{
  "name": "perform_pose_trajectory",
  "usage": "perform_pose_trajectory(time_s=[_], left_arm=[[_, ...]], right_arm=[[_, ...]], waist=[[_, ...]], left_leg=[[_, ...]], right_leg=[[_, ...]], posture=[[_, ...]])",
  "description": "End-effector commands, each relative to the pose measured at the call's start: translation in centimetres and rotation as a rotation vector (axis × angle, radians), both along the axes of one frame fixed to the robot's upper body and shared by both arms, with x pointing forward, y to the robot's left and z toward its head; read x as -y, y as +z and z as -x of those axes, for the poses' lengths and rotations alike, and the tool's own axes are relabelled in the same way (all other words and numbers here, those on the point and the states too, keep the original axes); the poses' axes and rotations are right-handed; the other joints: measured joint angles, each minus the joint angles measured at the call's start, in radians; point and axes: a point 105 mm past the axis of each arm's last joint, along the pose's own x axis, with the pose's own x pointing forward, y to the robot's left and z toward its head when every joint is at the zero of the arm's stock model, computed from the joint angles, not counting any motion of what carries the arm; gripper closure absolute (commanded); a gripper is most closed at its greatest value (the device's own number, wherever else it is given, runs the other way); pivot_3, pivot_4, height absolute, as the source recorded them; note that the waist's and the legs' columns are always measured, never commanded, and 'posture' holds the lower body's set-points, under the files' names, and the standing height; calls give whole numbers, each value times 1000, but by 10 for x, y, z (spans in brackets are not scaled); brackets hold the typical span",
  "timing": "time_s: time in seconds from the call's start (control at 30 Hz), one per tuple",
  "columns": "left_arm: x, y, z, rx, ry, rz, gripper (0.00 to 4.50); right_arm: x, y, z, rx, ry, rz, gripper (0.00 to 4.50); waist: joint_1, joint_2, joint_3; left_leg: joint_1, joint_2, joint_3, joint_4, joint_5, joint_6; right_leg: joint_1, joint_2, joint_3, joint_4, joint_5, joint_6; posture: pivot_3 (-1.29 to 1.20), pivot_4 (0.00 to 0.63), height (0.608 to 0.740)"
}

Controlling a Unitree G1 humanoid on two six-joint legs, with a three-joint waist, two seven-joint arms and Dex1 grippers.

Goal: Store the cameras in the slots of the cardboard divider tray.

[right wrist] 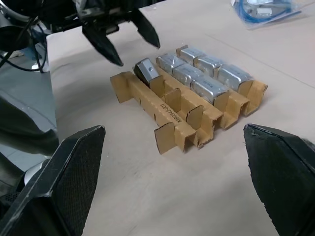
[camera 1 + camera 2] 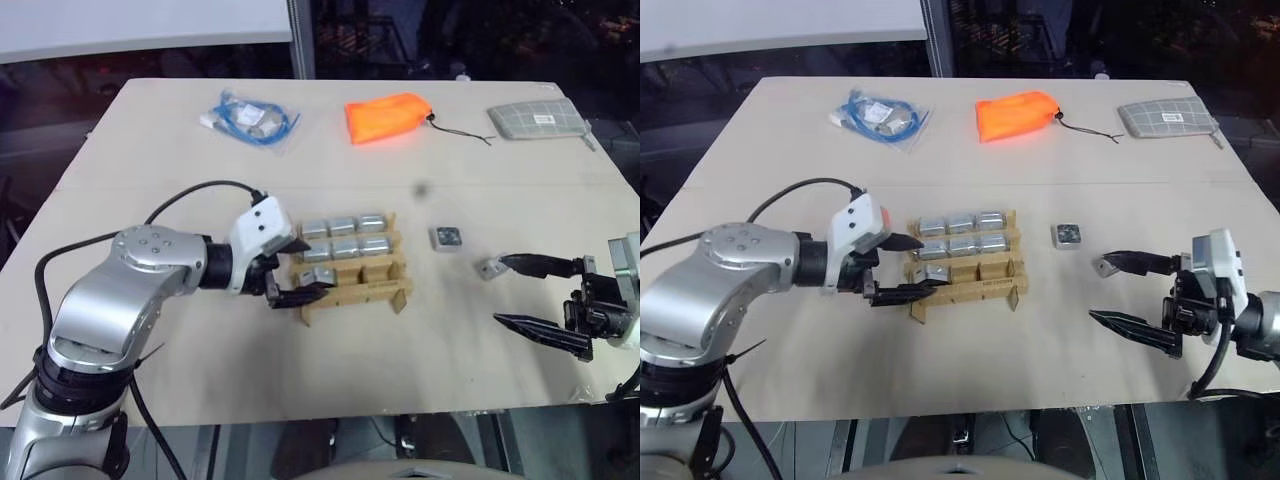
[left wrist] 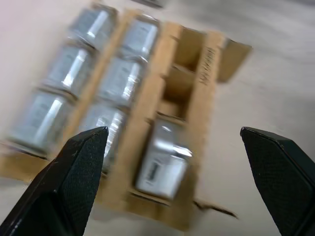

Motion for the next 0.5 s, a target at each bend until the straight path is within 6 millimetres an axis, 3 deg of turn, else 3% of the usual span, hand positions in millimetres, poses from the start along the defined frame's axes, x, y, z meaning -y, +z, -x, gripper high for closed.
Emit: perform_pose_trajectory(time_s=[0.03, 0.43, 0.5], left_arm=[[-2, -1, 2, 27, -27, -29, 48], [-12, -15, -3, 34, -13, -8, 48], [-16, -20, -4, 30, 1, -18, 546]], right_arm=[[0, 5, 1, 30, 8, 0, 0], [-1, 4, 4, 27, -6, -2, 0], [-1, 4, 4, 26, -6, -3, 0]], waist=[[0, 0, 0], [-1, 0, 0], [-1, 0, 0]], left_leg=[[0, 0, 0, 0, 0, 0], [0, 0, 0, 0, 0, 0], [0, 0, 0, 0, 0, 0]], right_leg=[[0, 0, 0, 0, 0, 0], [0, 0, 0, 0, 0, 0], [0, 0, 0, 0, 0, 0]], posture=[[0, 150, 740], [0, 150, 740], [0, 150, 740]])
